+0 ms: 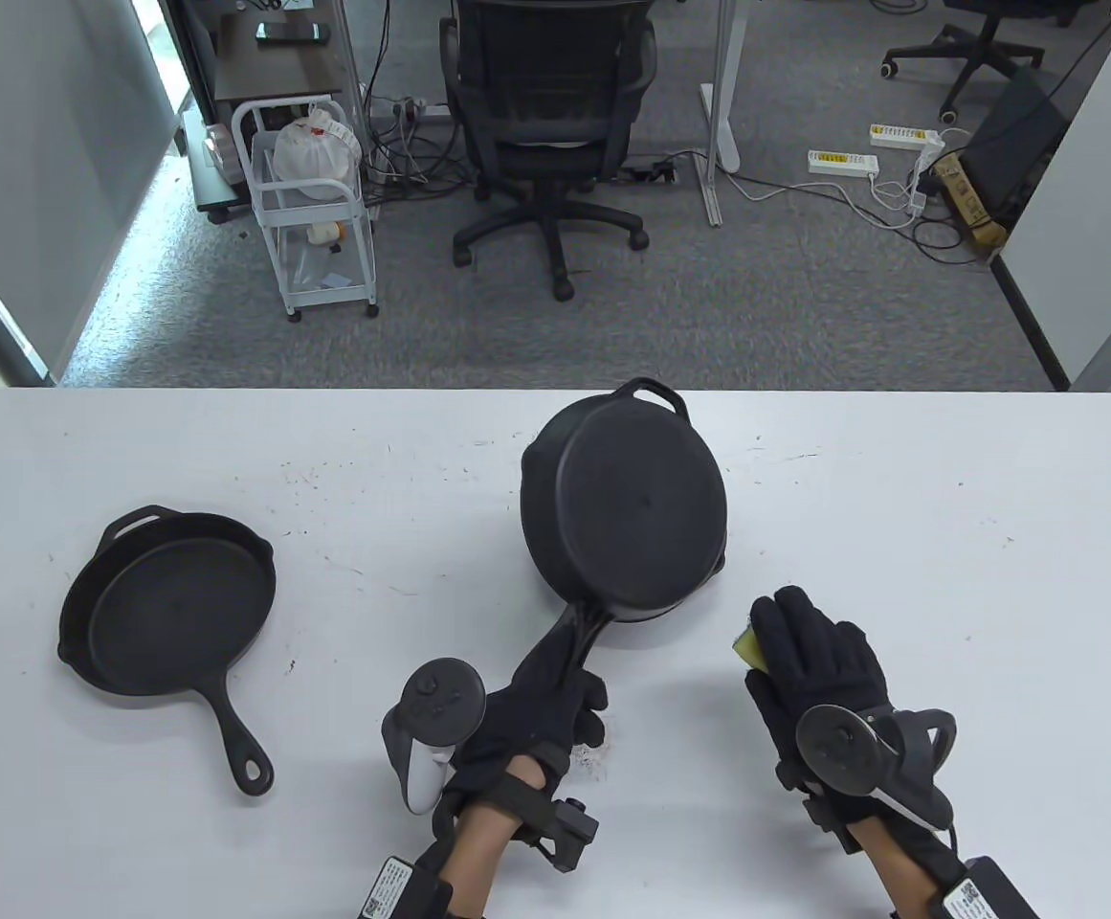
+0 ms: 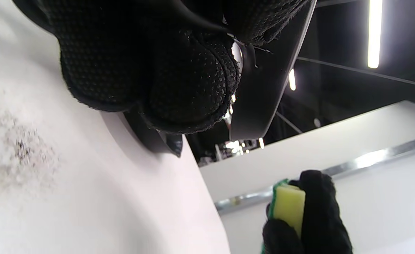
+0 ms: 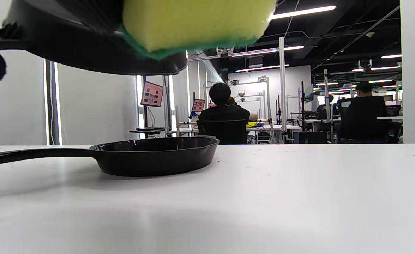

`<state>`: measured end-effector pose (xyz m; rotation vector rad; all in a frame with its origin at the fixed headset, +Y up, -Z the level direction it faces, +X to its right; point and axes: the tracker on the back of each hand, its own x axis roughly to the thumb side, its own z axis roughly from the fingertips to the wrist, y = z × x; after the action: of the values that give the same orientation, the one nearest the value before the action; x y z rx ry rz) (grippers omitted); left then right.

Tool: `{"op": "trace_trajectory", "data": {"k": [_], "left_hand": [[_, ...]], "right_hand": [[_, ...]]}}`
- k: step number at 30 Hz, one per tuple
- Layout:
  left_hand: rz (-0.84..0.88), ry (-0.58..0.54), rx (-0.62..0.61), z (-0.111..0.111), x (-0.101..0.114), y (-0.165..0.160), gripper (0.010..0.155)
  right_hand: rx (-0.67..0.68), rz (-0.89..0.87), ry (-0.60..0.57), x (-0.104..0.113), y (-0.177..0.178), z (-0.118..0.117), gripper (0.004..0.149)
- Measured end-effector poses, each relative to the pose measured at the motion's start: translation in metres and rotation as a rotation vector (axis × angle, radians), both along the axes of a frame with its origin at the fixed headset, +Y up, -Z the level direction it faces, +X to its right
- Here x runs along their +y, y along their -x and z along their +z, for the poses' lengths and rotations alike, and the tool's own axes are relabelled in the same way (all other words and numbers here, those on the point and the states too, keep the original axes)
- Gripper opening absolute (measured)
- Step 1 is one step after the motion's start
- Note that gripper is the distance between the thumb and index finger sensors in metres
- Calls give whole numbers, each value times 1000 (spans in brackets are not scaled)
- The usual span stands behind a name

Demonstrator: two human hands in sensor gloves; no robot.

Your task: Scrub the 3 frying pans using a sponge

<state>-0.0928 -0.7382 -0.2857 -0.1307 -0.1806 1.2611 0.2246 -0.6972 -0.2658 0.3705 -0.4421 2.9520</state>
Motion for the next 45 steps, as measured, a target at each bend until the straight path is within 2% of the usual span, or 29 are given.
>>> {"op": "trace_trajectory", "data": {"k": [9, 14, 16, 19, 21, 26, 29, 32, 35, 37, 40, 43, 45], "left_hand": [[-89, -9, -165, 5, -2, -30, 61], [-335, -147, -283, 15, 8, -54, 61], [-428, -195, -336, 18, 14, -60, 61], [-442, -210, -382, 20, 17, -64, 61], [-425, -212, -381, 20, 18, -63, 60], [-320, -225, -249, 16, 20, -45, 59], [-205, -217, -149, 16, 23, -32, 59], [-137, -177, -114, 16, 22, -28, 59], [-193, -159, -174, 15, 20, -31, 59], [-327, -178, -248, 15, 20, -38, 59], [-511, -225, -318, 19, 21, -53, 59], [-488, -218, -403, 21, 21, -59, 59], [-440, -207, -416, 21, 22, -58, 59]], "right_hand": [[111, 23, -42, -2, 14, 8, 70], [155, -71, -153, 7, 11, 16, 69], [111, -155, -198, 14, 1, 17, 69], [7, -281, -205, 21, -26, 9, 69], [-48, -326, -160, 18, -40, 1, 69], [-105, -372, 1, -8, -65, -23, 69], [-8, -325, 24, -13, -48, -21, 68], [96, -187, -59, -8, -12, -4, 68], [156, -83, -155, -2, 14, 12, 67], [169, -44, -187, 5, 21, 20, 68], [134, -119, -211, 12, 6, 19, 68], [48, -298, -153, 15, -25, 5, 69], [-32, -391, -114, 12, -46, -3, 69]]}}
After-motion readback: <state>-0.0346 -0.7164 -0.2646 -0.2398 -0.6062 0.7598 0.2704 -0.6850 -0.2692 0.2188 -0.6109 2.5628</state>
